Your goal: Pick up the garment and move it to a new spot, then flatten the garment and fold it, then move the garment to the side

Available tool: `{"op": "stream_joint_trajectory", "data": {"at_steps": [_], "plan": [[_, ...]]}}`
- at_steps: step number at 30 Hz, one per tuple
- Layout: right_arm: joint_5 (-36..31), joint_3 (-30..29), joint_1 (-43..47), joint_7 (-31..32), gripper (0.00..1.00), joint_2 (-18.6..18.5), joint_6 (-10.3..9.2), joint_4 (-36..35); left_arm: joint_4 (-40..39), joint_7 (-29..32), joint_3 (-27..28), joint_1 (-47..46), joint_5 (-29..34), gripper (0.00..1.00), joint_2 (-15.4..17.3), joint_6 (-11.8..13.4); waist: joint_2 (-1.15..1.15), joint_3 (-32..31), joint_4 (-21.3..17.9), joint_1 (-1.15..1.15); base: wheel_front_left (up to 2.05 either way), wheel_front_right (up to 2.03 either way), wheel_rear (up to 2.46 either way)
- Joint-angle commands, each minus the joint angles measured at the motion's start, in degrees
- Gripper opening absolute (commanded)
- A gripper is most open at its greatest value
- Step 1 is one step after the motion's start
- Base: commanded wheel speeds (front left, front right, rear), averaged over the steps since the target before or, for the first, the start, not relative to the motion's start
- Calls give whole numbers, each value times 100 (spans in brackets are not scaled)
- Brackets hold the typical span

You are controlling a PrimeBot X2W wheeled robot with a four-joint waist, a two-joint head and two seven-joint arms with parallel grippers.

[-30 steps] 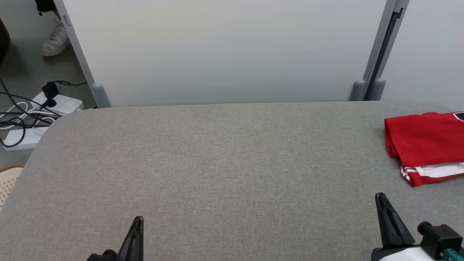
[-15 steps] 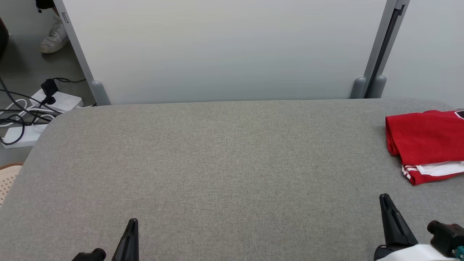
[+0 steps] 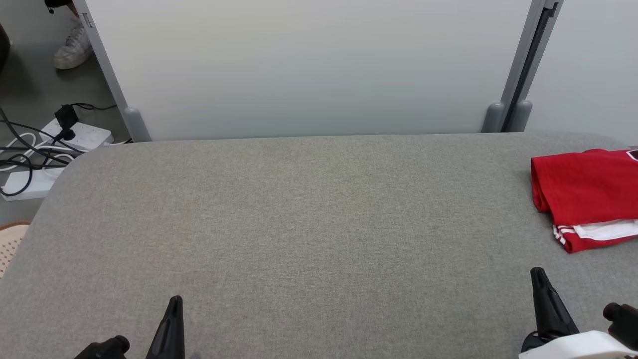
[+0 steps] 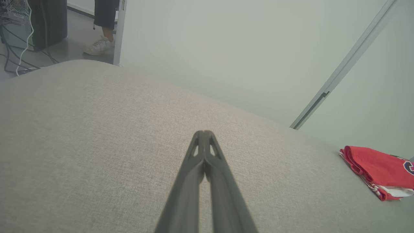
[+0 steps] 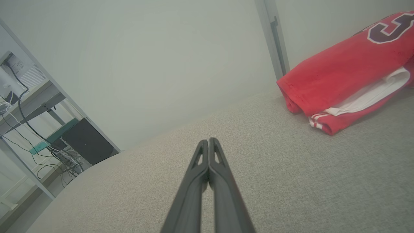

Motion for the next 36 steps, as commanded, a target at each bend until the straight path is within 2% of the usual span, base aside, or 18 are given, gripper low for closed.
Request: {"op": "stream_joint_trajectory", "data": {"at_steps": [1, 36], "plan": [[144, -18, -288, 56, 0, -46, 3, -149, -111, 12, 100, -301, -136, 0, 16, -57, 0, 3, 0, -1, 0, 0, 0], [2447, -282, -523, 651, 0, 14, 5, 2, 157, 606, 424, -757, -2539, 0, 22, -303, 0, 143, -4, -1, 0, 0, 0]]}}
